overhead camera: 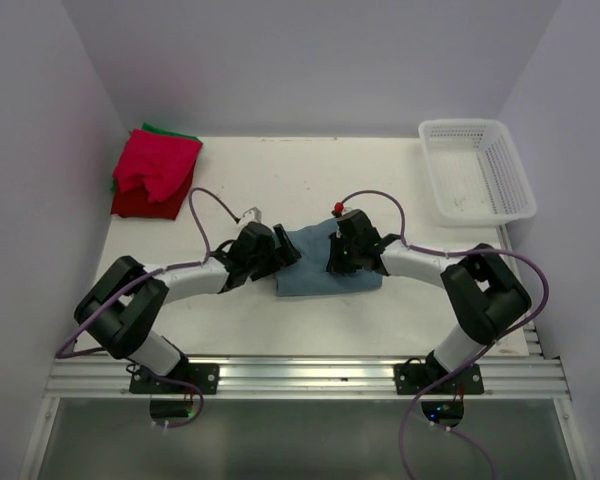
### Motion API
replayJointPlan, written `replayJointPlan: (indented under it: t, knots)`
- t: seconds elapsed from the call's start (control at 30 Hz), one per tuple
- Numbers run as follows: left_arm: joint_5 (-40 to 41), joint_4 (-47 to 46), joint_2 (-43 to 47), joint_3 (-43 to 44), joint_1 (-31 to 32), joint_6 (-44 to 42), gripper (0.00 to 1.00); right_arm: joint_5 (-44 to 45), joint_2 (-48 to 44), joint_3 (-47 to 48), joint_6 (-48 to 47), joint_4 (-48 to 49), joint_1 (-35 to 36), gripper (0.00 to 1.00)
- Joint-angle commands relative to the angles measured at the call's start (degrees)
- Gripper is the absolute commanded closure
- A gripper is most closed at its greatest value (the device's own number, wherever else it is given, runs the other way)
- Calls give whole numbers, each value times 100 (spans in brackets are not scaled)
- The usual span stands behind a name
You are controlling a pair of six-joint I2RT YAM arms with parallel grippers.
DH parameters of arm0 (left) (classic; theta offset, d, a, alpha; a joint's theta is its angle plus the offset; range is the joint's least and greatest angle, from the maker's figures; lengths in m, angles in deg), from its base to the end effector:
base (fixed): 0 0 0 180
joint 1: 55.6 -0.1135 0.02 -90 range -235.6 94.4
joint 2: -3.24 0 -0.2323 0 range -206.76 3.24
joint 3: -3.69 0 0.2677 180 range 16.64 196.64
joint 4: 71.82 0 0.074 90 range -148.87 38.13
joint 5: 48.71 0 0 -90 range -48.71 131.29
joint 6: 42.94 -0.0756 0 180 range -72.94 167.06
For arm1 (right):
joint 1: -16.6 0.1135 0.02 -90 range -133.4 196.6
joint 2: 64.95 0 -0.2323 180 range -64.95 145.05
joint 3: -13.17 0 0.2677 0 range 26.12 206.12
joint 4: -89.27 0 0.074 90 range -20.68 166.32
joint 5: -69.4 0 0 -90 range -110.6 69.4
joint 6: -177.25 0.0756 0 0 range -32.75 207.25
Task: Fold and stack the t-shirts
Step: Neatly place the folded tshirt to the corner
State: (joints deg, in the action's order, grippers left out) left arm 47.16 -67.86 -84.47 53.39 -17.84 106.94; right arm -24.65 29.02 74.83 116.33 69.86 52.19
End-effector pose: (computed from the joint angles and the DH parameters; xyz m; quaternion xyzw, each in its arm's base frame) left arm 0.2677 -0.1975 0.0810 -0.1955 0.8913 -0.2751 0.3028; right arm 0.2855 0.2109 0.0849 -0.0652 0.9419 0.2035 0.2590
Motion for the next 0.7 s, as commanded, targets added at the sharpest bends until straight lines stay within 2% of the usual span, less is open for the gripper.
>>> replayJointPlan:
  t: [0.0,0.17,0.33,0.47,0.67]
  knots:
    - [268,2200,-352,507,-137,-775,0,221,-274,-133,-183,-251,9,100]
    - [-516,1778,-932,622,-585,-1091,0,291,-476,-177,-210,-321,0,100]
    - [-1175,1165,-1477,684,-603,-978,0,361,-617,-230,-236,-374,0,100]
    - [-1360,1093,-1750,999,-261,-829,0,379,-617,-248,-227,-382,0,100]
    - [-1483,742,-1838,957,258,-513,0,388,-556,-195,-236,-391,0,100]
